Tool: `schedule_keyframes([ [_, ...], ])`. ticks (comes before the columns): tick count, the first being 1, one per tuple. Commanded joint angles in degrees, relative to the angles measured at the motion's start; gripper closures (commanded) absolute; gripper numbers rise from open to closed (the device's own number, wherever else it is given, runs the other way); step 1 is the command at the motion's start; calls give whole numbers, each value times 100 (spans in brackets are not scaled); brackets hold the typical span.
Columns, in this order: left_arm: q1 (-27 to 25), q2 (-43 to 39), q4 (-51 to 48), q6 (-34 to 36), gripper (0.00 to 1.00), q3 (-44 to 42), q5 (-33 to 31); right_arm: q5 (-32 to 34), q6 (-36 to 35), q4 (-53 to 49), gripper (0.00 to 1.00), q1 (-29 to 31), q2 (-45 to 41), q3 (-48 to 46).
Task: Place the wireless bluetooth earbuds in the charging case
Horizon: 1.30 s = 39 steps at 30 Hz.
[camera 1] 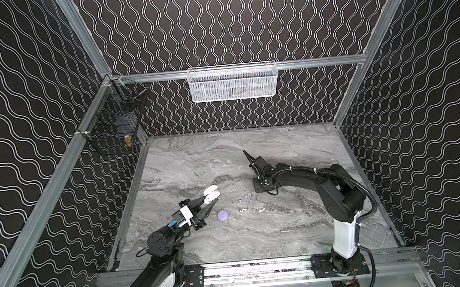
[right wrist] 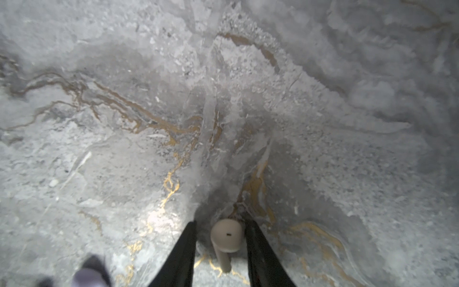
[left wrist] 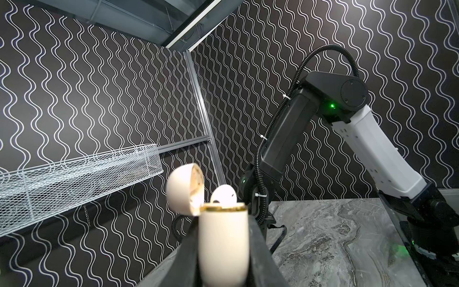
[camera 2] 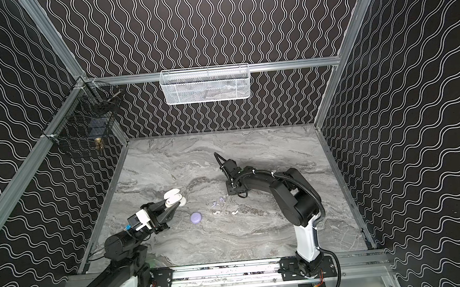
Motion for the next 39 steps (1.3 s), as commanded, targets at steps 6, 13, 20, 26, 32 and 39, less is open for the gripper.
schedule_keyframes([
  [6, 2, 5, 257, -134, 100, 62, 70, 89, 128, -336, 72, -9, 7, -144],
  [13, 2, 56, 250, -50, 100, 81, 160, 80, 274, -125, 78, -14, -265, -278],
  [20, 2, 97, 208, 31, 100, 96, 122, 325, 466, -9, 80, 51, -1380, -354],
  [26, 2, 180, 536, 22, 100, 6, -44, 941, 698, 65, 80, 616, -2853, -390],
  [32, 2, 297, 839, -56, 100, -62, -192, 2055, 635, 628, 81, 2026, -4092, -366],
  [39, 4, 224, 848, -170, 100, -112, -388, 2234, 501, 1563, 83, 3125, -4587, -381],
])
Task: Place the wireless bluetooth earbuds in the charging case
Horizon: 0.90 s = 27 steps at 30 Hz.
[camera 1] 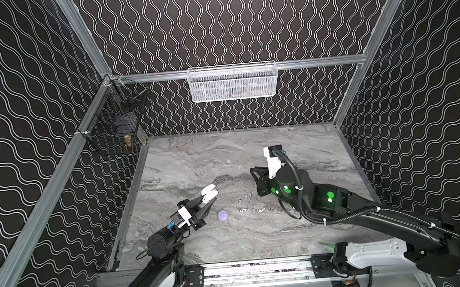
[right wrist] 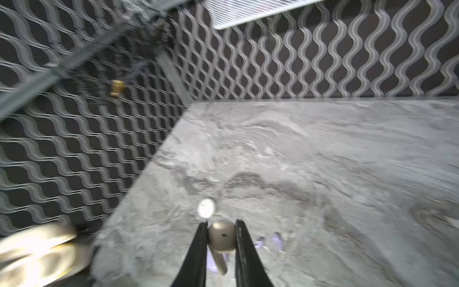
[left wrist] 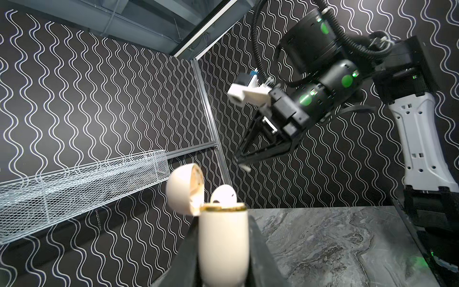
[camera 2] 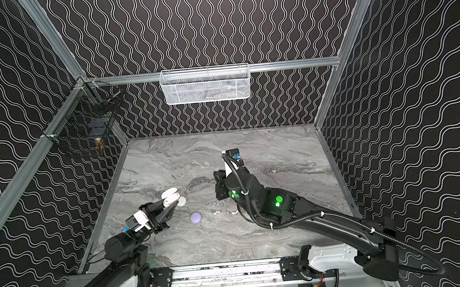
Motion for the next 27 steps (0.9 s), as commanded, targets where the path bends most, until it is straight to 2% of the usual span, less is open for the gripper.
schedule_keyframes([
  [1, 2, -87, 266, -149, 100, -32, -145, 246, -121, 840, 83, 386, -52, -4],
  [6, 2, -122, 266, -223, 100, -53, -276, 107, -279, 1546, 83, 782, 70, 39],
  [11, 2, -114, 265, -263, 100, -79, -460, 105, -443, 2688, 82, 1050, 168, -265],
  [25, 2, -245, 266, -403, 100, -127, -733, -488, -532, 5453, 82, 1118, 965, -832],
  [27, 2, -305, 266, -442, 100, -130, -768, -562, -540, 5581, 82, 1122, 1110, -785],
])
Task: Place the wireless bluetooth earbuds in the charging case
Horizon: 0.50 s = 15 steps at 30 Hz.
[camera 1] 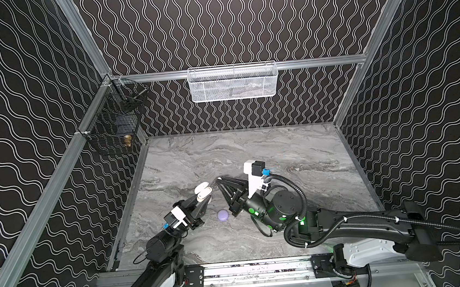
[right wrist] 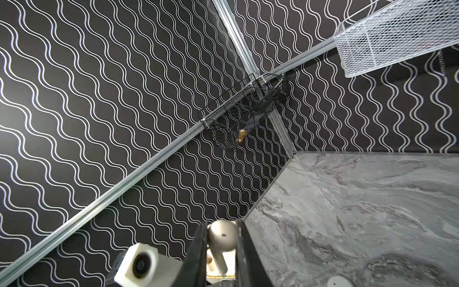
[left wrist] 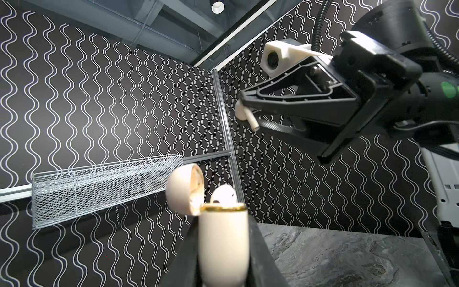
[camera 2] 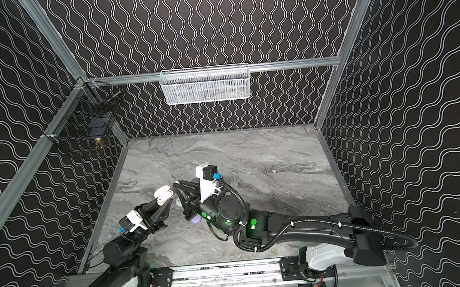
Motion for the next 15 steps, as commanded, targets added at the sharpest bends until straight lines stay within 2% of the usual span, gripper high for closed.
schedule_keyframes([
  [1, 2, -79, 181, -190, 100, -31, -178, -219, -44, 874, 82, 9, 188, 40],
  [15, 3, -259, 181, -570, 100, -38, -420, -448, 7, 1275, 83, 39, 770, 190],
])
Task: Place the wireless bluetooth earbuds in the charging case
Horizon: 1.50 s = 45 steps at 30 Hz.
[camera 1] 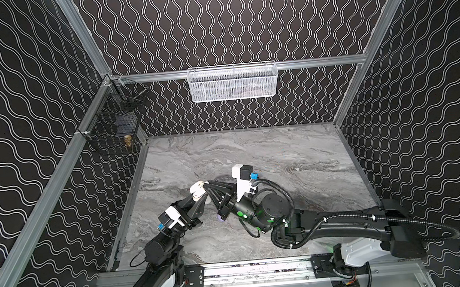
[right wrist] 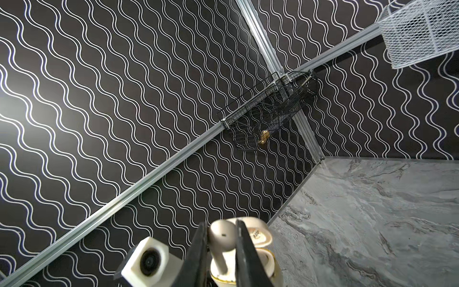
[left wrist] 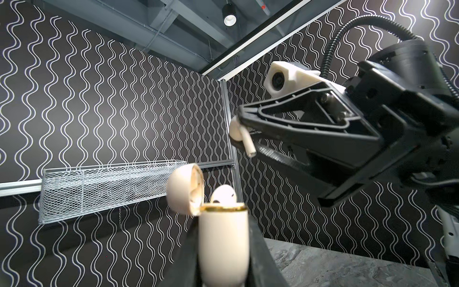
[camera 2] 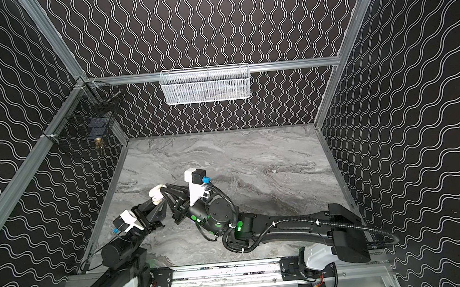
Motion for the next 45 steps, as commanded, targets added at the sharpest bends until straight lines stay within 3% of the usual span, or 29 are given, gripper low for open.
schedule_keyframes([
  [1, 2, -22, 179, -146, 100, -38, -101, -85, 13, 350, 83, 5, 120, 125],
  [20, 3, 6, 179, -159, 100, -56, -199, -317, 132, 270, 83, 15, 698, 530],
  [45, 2, -94, 175, -157, 100, -108, -383, -104, 39, 338, 82, 93, 873, 377],
])
